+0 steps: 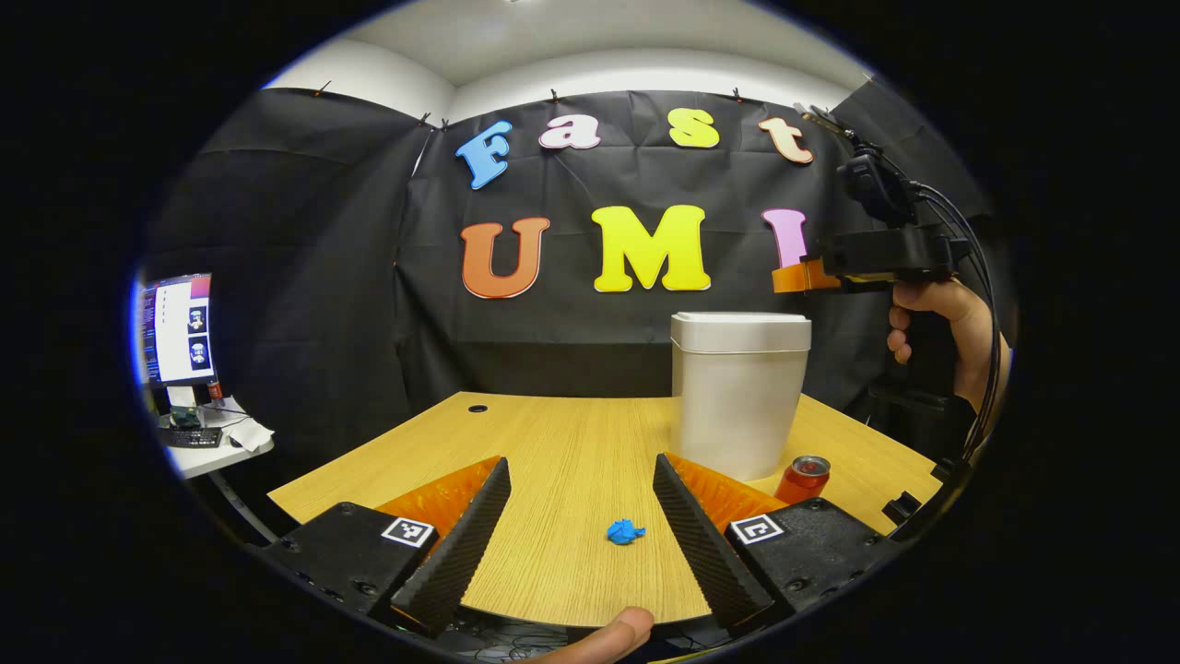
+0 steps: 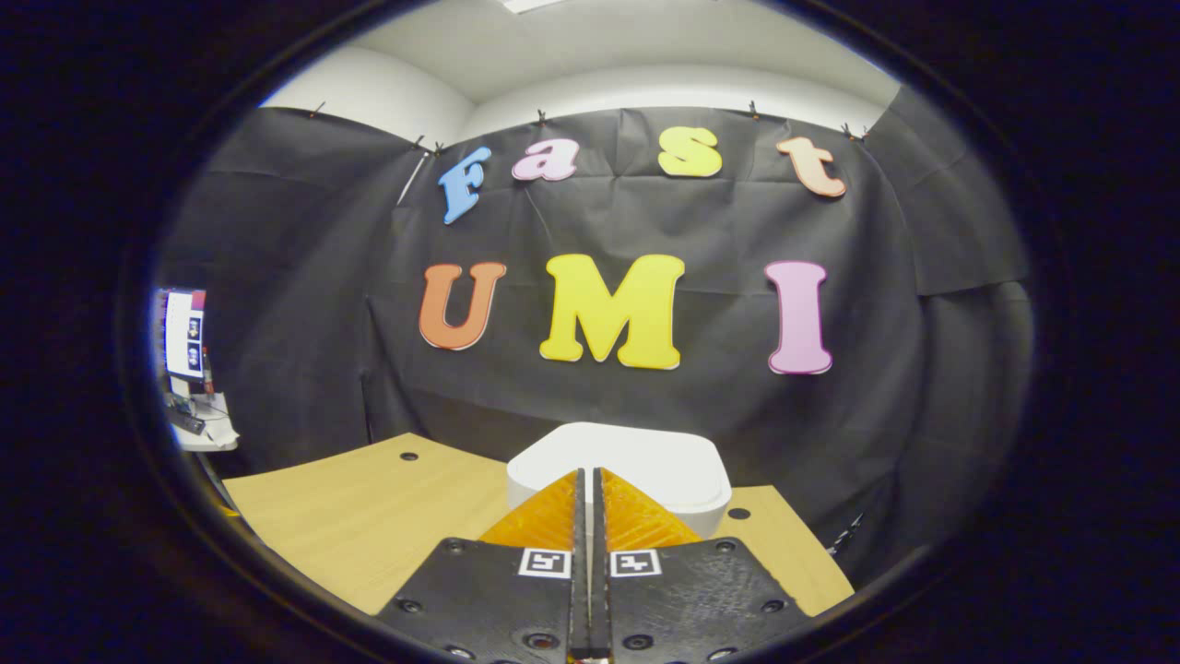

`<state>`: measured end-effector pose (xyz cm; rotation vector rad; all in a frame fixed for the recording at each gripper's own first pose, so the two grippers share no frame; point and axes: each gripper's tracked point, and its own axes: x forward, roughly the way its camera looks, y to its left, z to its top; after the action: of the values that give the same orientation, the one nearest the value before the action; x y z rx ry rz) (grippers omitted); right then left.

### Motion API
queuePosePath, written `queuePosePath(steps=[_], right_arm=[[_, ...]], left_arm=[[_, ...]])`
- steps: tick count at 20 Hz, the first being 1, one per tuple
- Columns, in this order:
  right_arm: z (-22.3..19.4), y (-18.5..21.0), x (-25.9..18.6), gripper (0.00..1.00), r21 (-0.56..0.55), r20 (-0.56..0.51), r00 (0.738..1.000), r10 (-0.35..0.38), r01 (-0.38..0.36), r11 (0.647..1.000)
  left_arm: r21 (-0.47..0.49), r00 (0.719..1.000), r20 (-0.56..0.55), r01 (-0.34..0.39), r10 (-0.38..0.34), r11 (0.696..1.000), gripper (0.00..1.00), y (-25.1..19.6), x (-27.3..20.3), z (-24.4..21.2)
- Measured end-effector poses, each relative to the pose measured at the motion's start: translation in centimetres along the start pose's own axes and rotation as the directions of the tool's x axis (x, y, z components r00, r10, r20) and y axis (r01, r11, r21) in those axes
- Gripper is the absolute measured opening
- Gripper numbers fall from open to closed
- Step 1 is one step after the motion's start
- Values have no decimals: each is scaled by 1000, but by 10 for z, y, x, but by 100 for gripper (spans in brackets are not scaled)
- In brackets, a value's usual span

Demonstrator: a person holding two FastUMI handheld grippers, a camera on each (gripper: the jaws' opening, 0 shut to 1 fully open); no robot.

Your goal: Press the lid of the desktop garbage bin to open it, pick up the crumpled paper on the desktop and throw it into the bin, then pick up the pop can on the desktop and drop it into the bin, and finally close the garbage bin lid.

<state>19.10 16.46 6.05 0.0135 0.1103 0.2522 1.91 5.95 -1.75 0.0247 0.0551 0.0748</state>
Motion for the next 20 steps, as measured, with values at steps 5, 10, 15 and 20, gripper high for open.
queuePosePath(steps=[5,10,15,20], right_arm=[[8,-16,29,0,81,-61,996,-70,75,994],[-1,-8,49,0,125,-151,988,-20,39,991],[-29,-18,63,0,82,-220,973,-68,87,993],[-36,-19,70,2,37,-204,978,-45,53,998]], left_arm=[[-21,1000,-14,-23,22,1000,100,11,3,-3],[-25,1000,-19,-23,22,999,100,12,5,-5],[2,1000,-22,-12,12,1000,100,3,4,-5],[-1,1000,-5,-23,23,1000,100,7,4,-3]])
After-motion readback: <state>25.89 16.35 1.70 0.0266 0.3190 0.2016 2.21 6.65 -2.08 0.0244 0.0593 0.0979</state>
